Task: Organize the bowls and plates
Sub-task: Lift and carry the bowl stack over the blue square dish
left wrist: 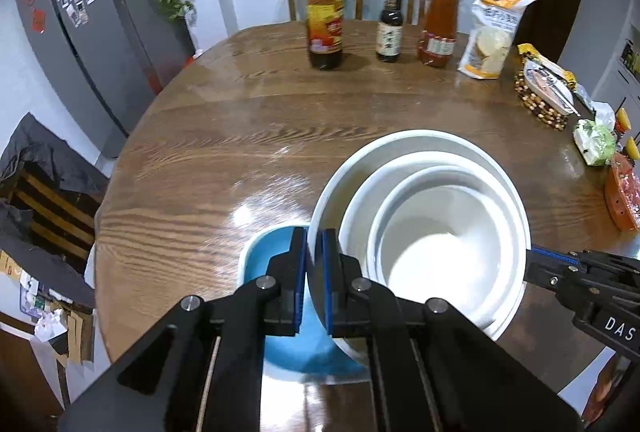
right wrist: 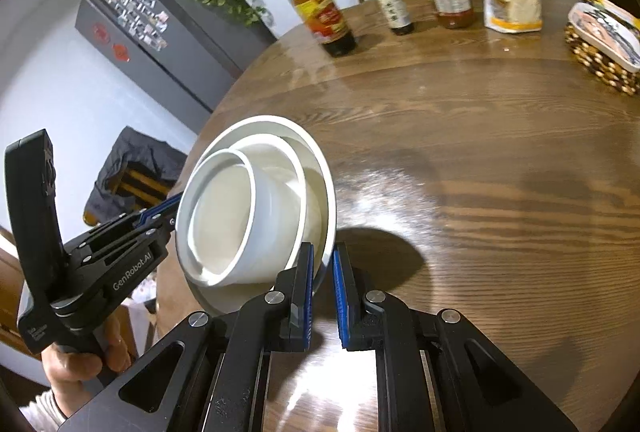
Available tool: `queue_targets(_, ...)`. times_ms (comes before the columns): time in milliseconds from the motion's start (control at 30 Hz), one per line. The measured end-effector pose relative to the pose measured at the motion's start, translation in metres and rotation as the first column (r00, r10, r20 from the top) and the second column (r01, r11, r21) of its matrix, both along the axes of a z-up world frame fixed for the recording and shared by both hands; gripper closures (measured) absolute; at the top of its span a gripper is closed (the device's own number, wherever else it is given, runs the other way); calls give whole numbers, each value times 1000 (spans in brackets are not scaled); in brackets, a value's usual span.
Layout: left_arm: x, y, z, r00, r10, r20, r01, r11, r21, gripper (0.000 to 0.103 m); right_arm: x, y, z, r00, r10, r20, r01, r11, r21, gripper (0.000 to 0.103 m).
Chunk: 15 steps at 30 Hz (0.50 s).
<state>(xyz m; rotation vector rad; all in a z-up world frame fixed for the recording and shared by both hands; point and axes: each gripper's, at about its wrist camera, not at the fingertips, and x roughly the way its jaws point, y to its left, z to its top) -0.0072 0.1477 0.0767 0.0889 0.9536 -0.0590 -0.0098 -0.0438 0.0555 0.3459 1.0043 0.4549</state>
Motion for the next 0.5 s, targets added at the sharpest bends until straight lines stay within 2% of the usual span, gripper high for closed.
queue_targets(233, -4, 35, -17, 998, 34, -49, -32, 999, 36, 99, 1, 36, -20, 998, 35, -55, -34, 999, 15, 88)
queue_targets(500, 2, 53, -37, 993, 34, -116, -32, 999, 20, 99, 4, 51, -35, 993, 31, -115, -31, 1000, 0, 88)
